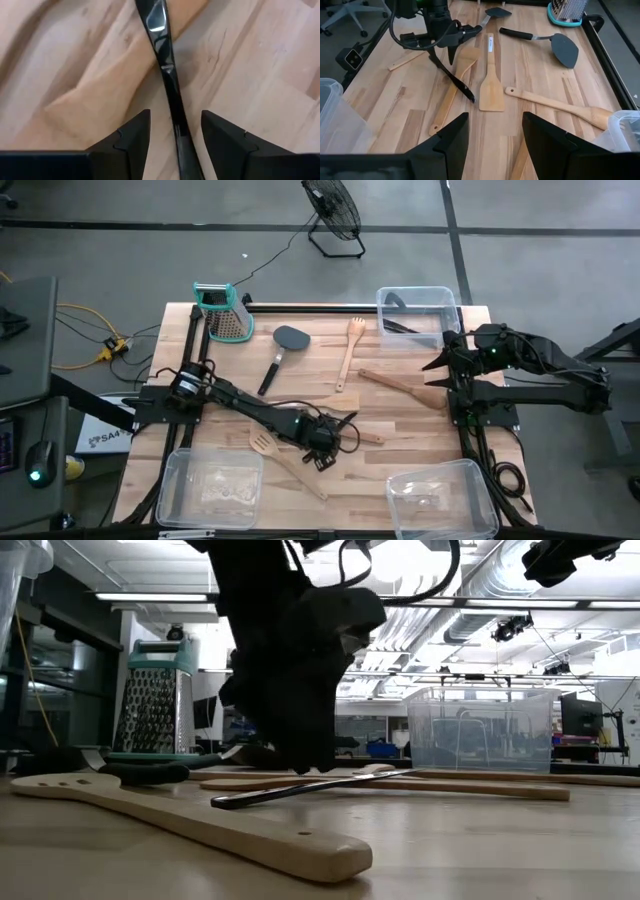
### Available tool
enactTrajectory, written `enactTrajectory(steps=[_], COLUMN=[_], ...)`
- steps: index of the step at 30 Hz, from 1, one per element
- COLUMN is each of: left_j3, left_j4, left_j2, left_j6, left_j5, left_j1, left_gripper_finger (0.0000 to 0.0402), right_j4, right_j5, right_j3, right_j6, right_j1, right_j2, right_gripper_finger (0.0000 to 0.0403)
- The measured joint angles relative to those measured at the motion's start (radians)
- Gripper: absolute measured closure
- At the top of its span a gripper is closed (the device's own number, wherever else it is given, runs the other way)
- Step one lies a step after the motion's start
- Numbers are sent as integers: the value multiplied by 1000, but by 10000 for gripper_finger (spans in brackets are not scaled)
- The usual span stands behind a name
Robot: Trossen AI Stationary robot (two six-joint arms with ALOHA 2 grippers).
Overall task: Pick & Place Kitchen Items
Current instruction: Put the black knife into the transparent bin
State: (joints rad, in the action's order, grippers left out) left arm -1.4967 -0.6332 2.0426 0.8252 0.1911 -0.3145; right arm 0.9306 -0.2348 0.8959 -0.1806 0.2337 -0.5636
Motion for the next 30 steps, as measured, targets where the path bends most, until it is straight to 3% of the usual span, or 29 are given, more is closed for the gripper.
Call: enactTrajectory(steps=[12,30], left_j3=[0,1], left_j4=[100,59], left_j2=[10,11], left_j6=[-147,-136], left_j5=[52,67], left_j1=[-2,0], left_gripper_finger=[229,229], right_j4=[1,3], right_j5=[0,-4], right_j3=[0,0], right_j6=[0,4], right_j1=[0,0], right_j2=[0,0], right_gripper_finger=[227,227])
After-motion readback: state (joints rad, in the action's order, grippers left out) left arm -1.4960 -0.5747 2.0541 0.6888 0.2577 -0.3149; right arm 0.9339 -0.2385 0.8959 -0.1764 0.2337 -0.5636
